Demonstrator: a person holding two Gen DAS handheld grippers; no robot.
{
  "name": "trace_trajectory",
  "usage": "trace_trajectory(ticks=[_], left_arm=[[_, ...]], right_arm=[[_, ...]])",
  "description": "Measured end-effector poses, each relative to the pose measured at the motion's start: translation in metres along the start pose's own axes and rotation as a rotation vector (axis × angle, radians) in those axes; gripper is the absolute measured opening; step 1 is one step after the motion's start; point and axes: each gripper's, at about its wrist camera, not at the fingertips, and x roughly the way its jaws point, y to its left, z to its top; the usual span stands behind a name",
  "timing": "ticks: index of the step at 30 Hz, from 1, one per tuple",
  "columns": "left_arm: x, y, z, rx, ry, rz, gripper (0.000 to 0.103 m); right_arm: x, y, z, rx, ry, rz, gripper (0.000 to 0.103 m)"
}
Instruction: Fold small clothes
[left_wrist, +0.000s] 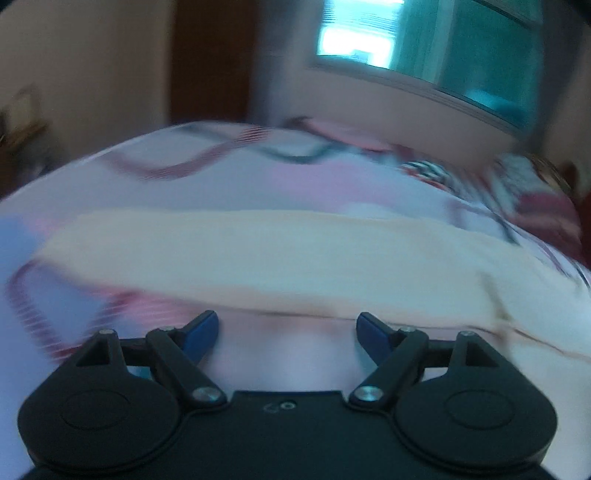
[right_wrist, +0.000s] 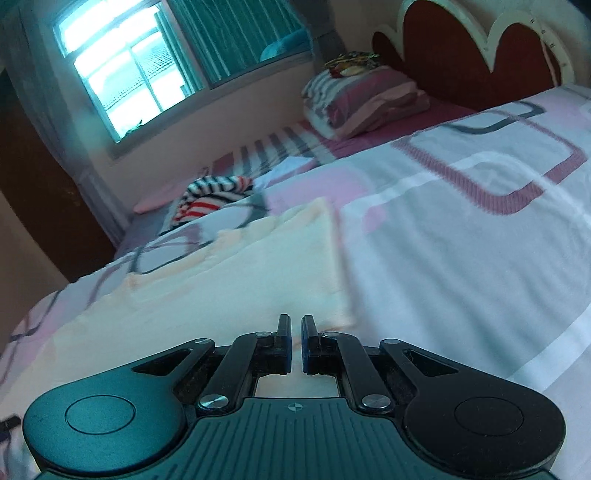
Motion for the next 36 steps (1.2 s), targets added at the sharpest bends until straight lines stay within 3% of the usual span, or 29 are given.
trace_trajectory(ticks=[6, 9, 12, 15, 18, 19, 20, 23, 24, 30, 36], left_arm=[[0.002, 0.075, 0.020, -0.266, -0.022, -0.017, 0.079], [0.008, 0.091, 0.025, -0.339, -0.038, -0.025, 0.078], [0.009, 0.093, 0.028, -0.336, -0.051, 0.001, 0.074], [0.012, 0.096, 0.029, -0.381, -0.069, 0.030, 0.058], [0.013, 0.109, 0.030, -0.475, -0.095, 0.054, 0.032], [0.016, 0.108, 0.032, -0.468, -0.087, 0.053, 0.008], [0.022, 0.102, 0.036, -0.418, -0.063, 0.036, 0.002], [0.027, 0.042, 0.050, -0.105, -0.047, 0.003, 0.002], [0.024, 0.022, 0.054, -0.053, -0.062, -0.031, 0.002], [0.013, -0.094, 0.054, 0.096, -0.076, -0.233, 0.002], [0.014, -0.216, 0.020, 0.280, -0.047, -0.369, 0.002]], right_arm=[[0.020, 0.051, -0.014, 0.010, 0.057, 0.079, 0.005], [0.025, 0.068, -0.017, 0.003, 0.066, 0.092, 0.005], [0.026, 0.078, -0.017, -0.013, 0.070, 0.096, 0.005], [0.030, 0.082, -0.016, -0.015, 0.075, 0.093, 0.005], [0.032, 0.079, -0.014, -0.011, 0.080, 0.090, 0.005], [0.032, 0.078, -0.014, -0.011, 0.080, 0.089, 0.005], [0.032, 0.076, -0.014, -0.011, 0.080, 0.089, 0.005], [0.035, 0.072, -0.014, -0.017, 0.081, 0.088, 0.005], [0.036, 0.071, -0.015, -0.021, 0.082, 0.086, 0.005], [0.036, 0.067, -0.014, -0.053, 0.065, 0.069, 0.005], [0.034, 0.056, 0.002, -0.046, 0.044, 0.080, 0.005]])
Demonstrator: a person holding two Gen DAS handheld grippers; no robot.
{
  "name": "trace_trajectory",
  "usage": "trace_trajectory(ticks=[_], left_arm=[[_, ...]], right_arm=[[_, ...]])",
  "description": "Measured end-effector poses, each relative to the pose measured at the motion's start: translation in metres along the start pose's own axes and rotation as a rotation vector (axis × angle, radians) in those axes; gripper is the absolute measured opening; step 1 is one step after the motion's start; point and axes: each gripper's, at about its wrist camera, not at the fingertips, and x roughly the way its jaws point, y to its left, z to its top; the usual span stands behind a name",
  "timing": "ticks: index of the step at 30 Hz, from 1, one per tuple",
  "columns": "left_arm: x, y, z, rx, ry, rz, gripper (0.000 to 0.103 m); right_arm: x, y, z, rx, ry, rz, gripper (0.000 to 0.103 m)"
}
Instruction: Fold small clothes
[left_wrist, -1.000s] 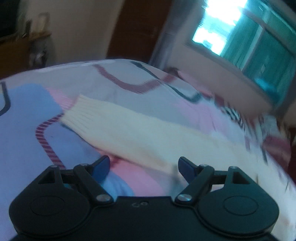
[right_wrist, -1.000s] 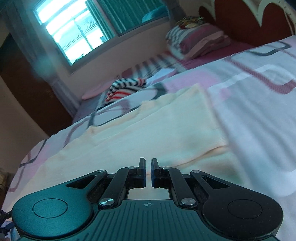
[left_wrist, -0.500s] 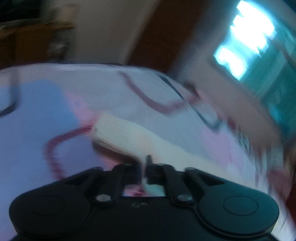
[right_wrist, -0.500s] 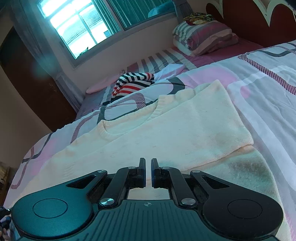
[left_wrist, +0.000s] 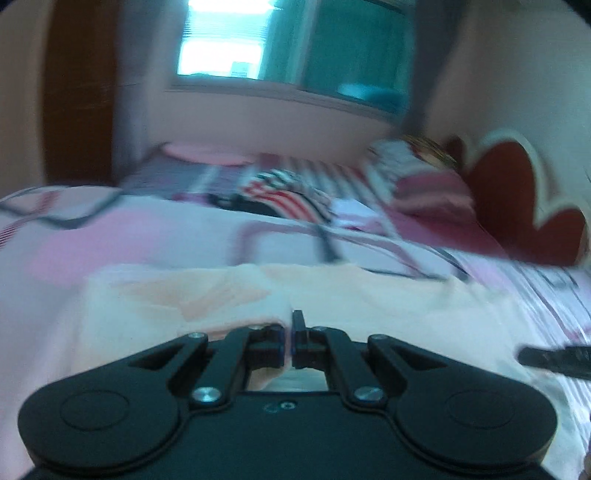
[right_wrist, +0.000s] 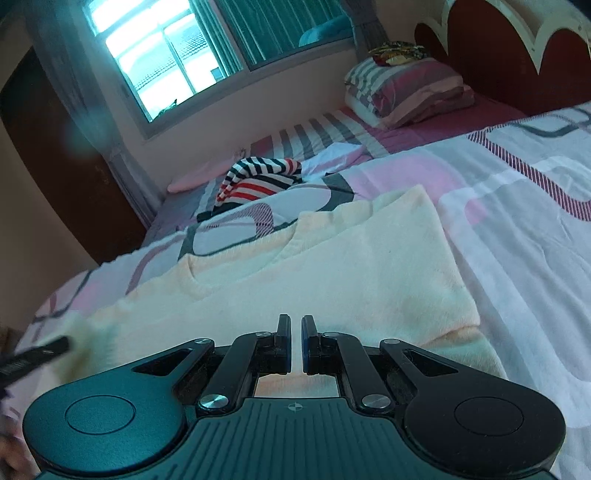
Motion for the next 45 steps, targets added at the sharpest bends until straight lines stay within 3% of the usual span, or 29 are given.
trace_trajectory(ticks=[6, 9, 10, 11, 14, 16, 18, 19, 20, 21, 22, 25, 28, 31, 32, 33, 34, 37, 41, 45], left_arm=[[0.034, -0.090, -0.014, 0.139, 0.044, -0.066, 0.002], [0.051, -0.120, -0.027, 0.202, 0.110, -0.120, 0.004], [0.060, -0.131, -0.032, 0.228, 0.149, -0.141, 0.011], [0.060, -0.139, -0.039, 0.257, 0.157, -0.144, 0.028], [0.052, -0.162, -0.052, 0.353, 0.117, -0.189, 0.051], [0.044, -0.161, -0.056, 0.340, 0.095, -0.235, 0.054], [0.035, -0.153, -0.058, 0.321, 0.080, -0.209, 0.054], [0.029, -0.142, -0.059, 0.296, 0.070, -0.181, 0.054], [0.024, -0.130, -0.059, 0.264, 0.061, -0.156, 0.054], [0.018, -0.118, -0.057, 0.230, 0.057, -0.119, 0.054], [0.013, -0.105, -0.054, 0.201, 0.051, -0.083, 0.054], [-0.008, -0.054, -0.054, 0.092, 0.026, 0.059, 0.054], [-0.033, -0.006, -0.062, -0.001, -0.008, 0.177, 0.063], [-0.034, 0.021, -0.064, -0.054, 0.033, 0.196, 0.064], [-0.032, 0.024, -0.064, -0.053, 0.045, 0.191, 0.064], [-0.030, 0.024, -0.064, -0.052, 0.051, 0.187, 0.064], [-0.027, 0.024, -0.063, -0.056, 0.054, 0.183, 0.065], [-0.017, 0.023, -0.058, -0.050, 0.059, 0.205, 0.065], [-0.012, 0.029, -0.051, -0.095, 0.020, 0.167, 0.065], [-0.008, 0.028, -0.050, -0.086, 0.027, 0.155, 0.065]], right_arm=[[-0.005, -0.023, 0.006, 0.033, 0.003, 0.020, 0.005], [-0.009, -0.038, 0.008, 0.054, 0.005, 0.026, 0.005], [-0.010, -0.044, 0.009, 0.065, 0.006, 0.029, 0.005], [-0.011, -0.050, 0.010, 0.079, 0.004, 0.032, 0.005], [-0.016, -0.061, 0.013, 0.106, -0.009, 0.043, 0.005], [-0.018, -0.063, 0.015, 0.104, -0.016, 0.032, 0.005], [-0.016, -0.063, 0.017, 0.101, -0.009, 0.047, 0.006], [-0.015, -0.061, 0.017, 0.100, -0.007, 0.052, 0.020], [-0.013, -0.059, 0.017, 0.099, -0.004, 0.062, 0.057], [-0.012, -0.056, 0.016, 0.101, -0.009, 0.071, 0.073], [-0.012, -0.053, 0.015, 0.099, -0.027, 0.077, 0.077], [-0.005, -0.041, 0.012, 0.069, -0.011, 0.129, 0.074], [0.011, -0.031, 0.007, 0.050, 0.052, 0.129, 0.058], [0.031, -0.021, 0.001, 0.025, 0.099, 0.105, 0.056], [0.033, -0.015, 0.000, 0.000, 0.093, 0.101, 0.049], [0.036, -0.009, 0.000, -0.022, 0.097, 0.102, 0.034], [0.039, -0.002, -0.001, -0.048, 0.108, 0.108, 0.005], [0.037, 0.015, -0.002, -0.118, 0.085, 0.094, 0.005], [0.007, 0.020, 0.008, -0.122, -0.030, 0.110, 0.005], [-0.009, 0.022, 0.022, -0.146, -0.069, 0.128, 0.005]])
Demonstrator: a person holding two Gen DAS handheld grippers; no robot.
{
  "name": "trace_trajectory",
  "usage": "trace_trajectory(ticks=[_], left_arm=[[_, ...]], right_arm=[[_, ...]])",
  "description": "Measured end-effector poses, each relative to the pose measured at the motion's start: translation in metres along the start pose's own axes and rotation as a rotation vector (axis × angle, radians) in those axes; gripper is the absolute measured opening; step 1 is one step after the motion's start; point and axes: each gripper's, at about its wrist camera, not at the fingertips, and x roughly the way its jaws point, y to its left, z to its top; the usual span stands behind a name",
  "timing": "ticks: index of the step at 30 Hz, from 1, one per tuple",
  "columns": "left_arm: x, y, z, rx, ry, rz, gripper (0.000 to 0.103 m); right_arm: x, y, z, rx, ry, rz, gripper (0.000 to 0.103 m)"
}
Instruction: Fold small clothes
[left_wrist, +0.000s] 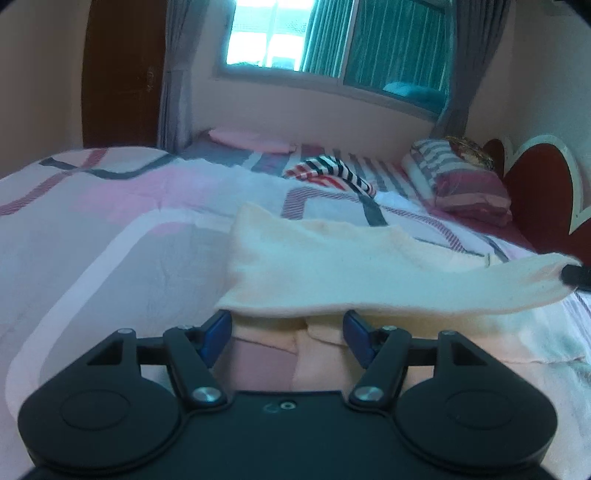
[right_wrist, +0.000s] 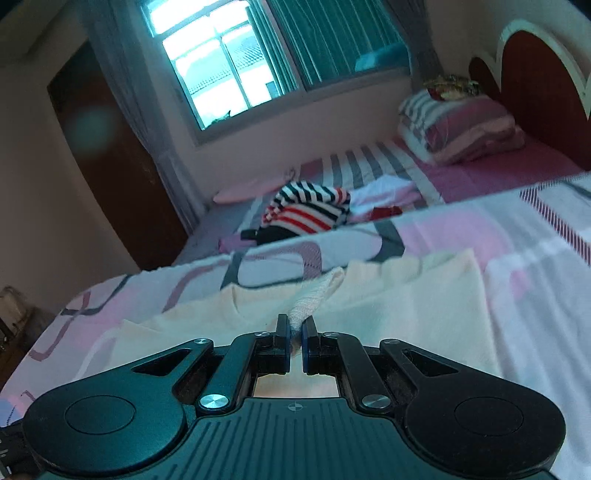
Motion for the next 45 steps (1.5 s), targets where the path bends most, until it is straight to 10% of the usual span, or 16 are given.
trace_trajectory(ticks=[31, 34, 37, 45], left_arm=[[0.007, -0.003, -0.007, 0.100, 0.068, 0.080, 0.066], [0.004, -0.003, -0.004, 0.107, 0.086, 0.064, 0.066], [-0.022, -0.007, 0.004, 0.108, -0.007, -0.021, 0.070], [0.018, -0.048, 0.005, 0.250, 0.084, -0.076, 0.071]], right_arm=[[-0.018, -0.082, -0.025, 0.078, 0.075, -0.209, 0.005], [-0.013, -0.085, -0.031, 0.064, 0.103, -0.218, 0.006], [-0.031, -0.073, -0.027, 0.019, 0.019, -0.270, 0.033], [0.005, -0.054, -0.043, -0.060, 0.110, -0.240, 0.022]])
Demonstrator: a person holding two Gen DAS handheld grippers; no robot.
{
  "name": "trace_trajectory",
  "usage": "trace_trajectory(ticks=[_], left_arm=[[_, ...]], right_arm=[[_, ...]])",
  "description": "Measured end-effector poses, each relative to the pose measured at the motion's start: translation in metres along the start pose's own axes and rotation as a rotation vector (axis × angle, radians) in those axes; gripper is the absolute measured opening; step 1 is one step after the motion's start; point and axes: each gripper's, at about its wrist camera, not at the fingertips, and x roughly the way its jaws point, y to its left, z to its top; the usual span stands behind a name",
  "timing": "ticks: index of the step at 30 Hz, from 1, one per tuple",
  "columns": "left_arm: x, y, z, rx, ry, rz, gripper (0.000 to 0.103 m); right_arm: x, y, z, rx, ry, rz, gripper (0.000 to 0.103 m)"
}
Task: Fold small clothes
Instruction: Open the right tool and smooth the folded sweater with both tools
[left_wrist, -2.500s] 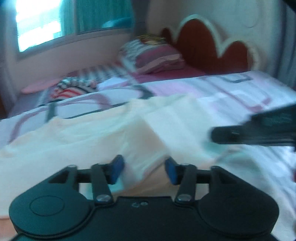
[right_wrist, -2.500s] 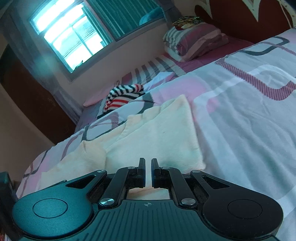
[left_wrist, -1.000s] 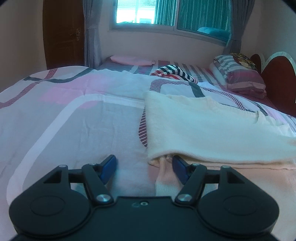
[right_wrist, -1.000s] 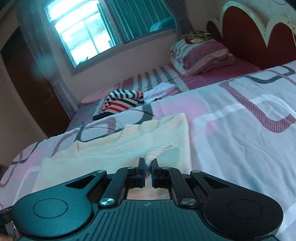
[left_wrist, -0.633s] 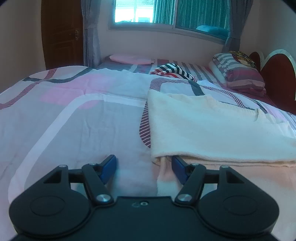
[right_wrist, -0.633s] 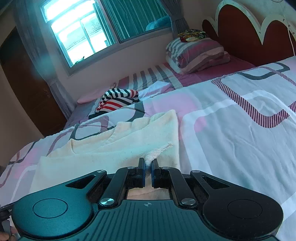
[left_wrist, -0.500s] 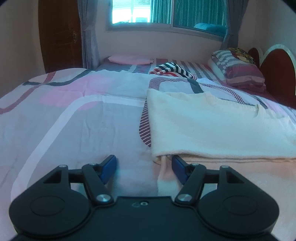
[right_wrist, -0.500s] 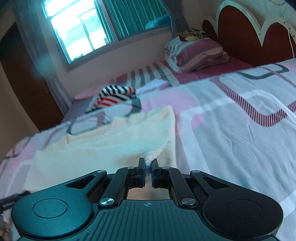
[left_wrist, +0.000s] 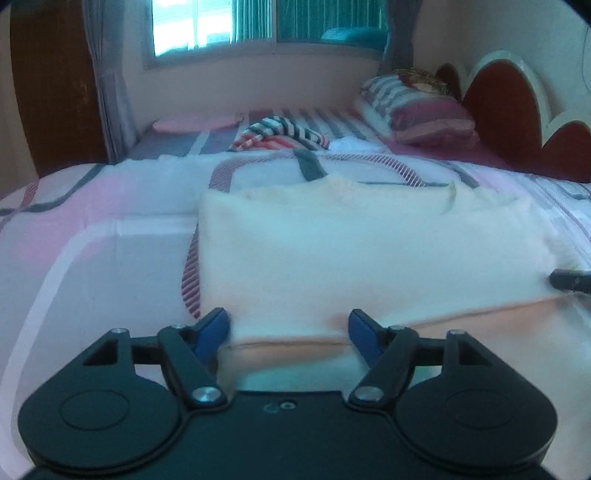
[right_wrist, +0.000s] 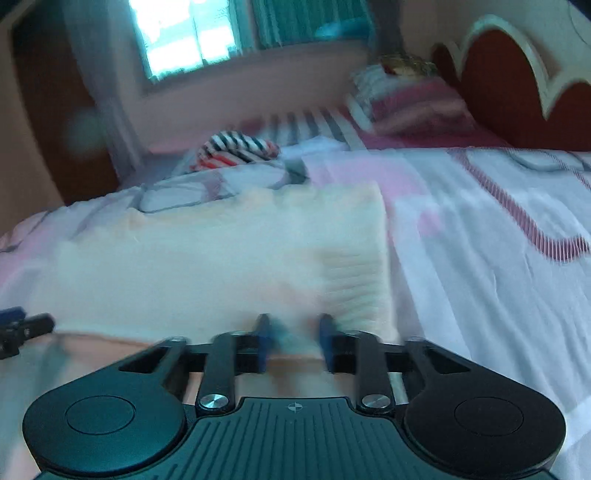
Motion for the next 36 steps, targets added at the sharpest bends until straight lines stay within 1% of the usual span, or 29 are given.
trace_trajectory(ticks=[1, 2, 3, 4, 6, 7, 9, 11, 12, 13, 14, 15, 17, 20, 21, 22, 23, 24, 25, 28, 30, 32, 34, 35, 36], left_arm=[[-0.004, 0.002, 0.006, 0.020, -0.027, -0.011, 0.070], [-0.008, 0.003, 0.014, 0.048, -0.066, -0.003, 0.070], [-0.007, 0.005, 0.022, 0.060, -0.088, 0.010, 0.070], [-0.003, 0.009, 0.032, 0.057, -0.091, 0.005, 0.070], [0.012, 0.016, 0.048, 0.024, -0.076, -0.018, 0.070], [0.021, 0.017, 0.054, 0.025, -0.075, -0.022, 0.070], [0.046, 0.018, 0.058, 0.037, -0.037, -0.030, 0.069], [0.069, 0.023, 0.061, 0.047, -0.011, -0.035, 0.070], [0.080, 0.028, 0.060, 0.035, 0.011, -0.034, 0.070], [0.087, 0.038, 0.060, -0.005, 0.013, -0.061, 0.073], [0.089, 0.045, 0.059, -0.039, -0.002, -0.090, 0.074], [0.089, 0.048, 0.058, -0.044, -0.004, -0.101, 0.074], [0.087, 0.046, 0.057, -0.019, -0.004, -0.102, 0.073], [0.079, 0.044, 0.059, 0.003, 0.013, -0.079, 0.073], [0.068, 0.043, 0.060, 0.003, -0.006, -0.059, 0.072], [0.056, 0.041, 0.059, -0.003, -0.042, -0.064, 0.073], [0.050, 0.039, 0.059, -0.020, -0.055, -0.093, 0.073], [0.044, 0.028, 0.053, -0.019, -0.052, -0.129, 0.073], [0.042, 0.016, 0.049, 0.004, -0.050, -0.136, 0.073], [0.040, -0.017, 0.030, 0.081, -0.044, -0.121, 0.073], [0.039, -0.022, 0.022, 0.099, -0.052, -0.086, 0.074], [0.033, -0.012, 0.019, 0.068, -0.051, -0.067, 0.075], [0.028, 0.000, 0.016, 0.056, -0.051, -0.032, 0.075], [0.025, 0.006, 0.014, 0.049, -0.046, -0.024, 0.076], [0.025, 0.012, 0.012, 0.036, -0.043, -0.031, 0.076]], right_arm=[[-0.002, -0.005, 0.004, 0.035, 0.005, 0.014, 0.022], [-0.006, -0.008, 0.008, 0.055, -0.018, 0.026, 0.022], [-0.011, -0.010, 0.011, 0.054, -0.064, 0.029, 0.022], [-0.010, -0.012, 0.016, 0.049, -0.087, 0.022, 0.022], [0.003, -0.019, 0.024, 0.080, -0.065, 0.000, 0.022], [0.012, -0.023, 0.029, 0.094, -0.061, -0.001, 0.021], [0.022, -0.027, 0.036, 0.093, -0.060, -0.007, 0.016], [0.030, -0.026, 0.040, 0.074, -0.046, 0.002, 0.015], [0.039, -0.025, 0.044, 0.050, -0.028, -0.006, 0.015], [0.041, -0.024, 0.042, 0.033, -0.026, -0.015, 0.015], [0.041, -0.023, 0.041, 0.023, -0.028, -0.018, 0.015], [0.042, -0.024, 0.040, 0.018, -0.028, -0.019, 0.015], [0.043, -0.024, 0.036, 0.009, -0.034, -0.021, 0.015], [0.045, -0.026, 0.037, 0.017, -0.041, -0.023, 0.015], [0.041, -0.027, 0.038, 0.034, -0.050, -0.031, 0.015], [0.034, -0.026, 0.040, 0.043, -0.072, -0.025, 0.015], [0.027, -0.023, 0.041, 0.050, -0.093, -0.007, 0.015], [0.024, -0.020, 0.042, 0.057, -0.102, 0.024, 0.015], [0.026, -0.011, 0.041, 0.054, -0.089, 0.062, 0.015], [0.036, 0.017, 0.033, 0.010, -0.044, 0.125, 0.015], [0.041, 0.026, 0.025, -0.021, -0.017, 0.144, 0.015], [0.037, 0.023, 0.018, -0.051, -0.027, 0.105, 0.015], [0.030, 0.002, 0.017, -0.005, -0.042, 0.048, 0.015], [0.025, -0.011, 0.017, 0.020, -0.049, 0.020, 0.015], [0.023, -0.018, 0.016, 0.041, -0.052, 0.015, 0.014]])
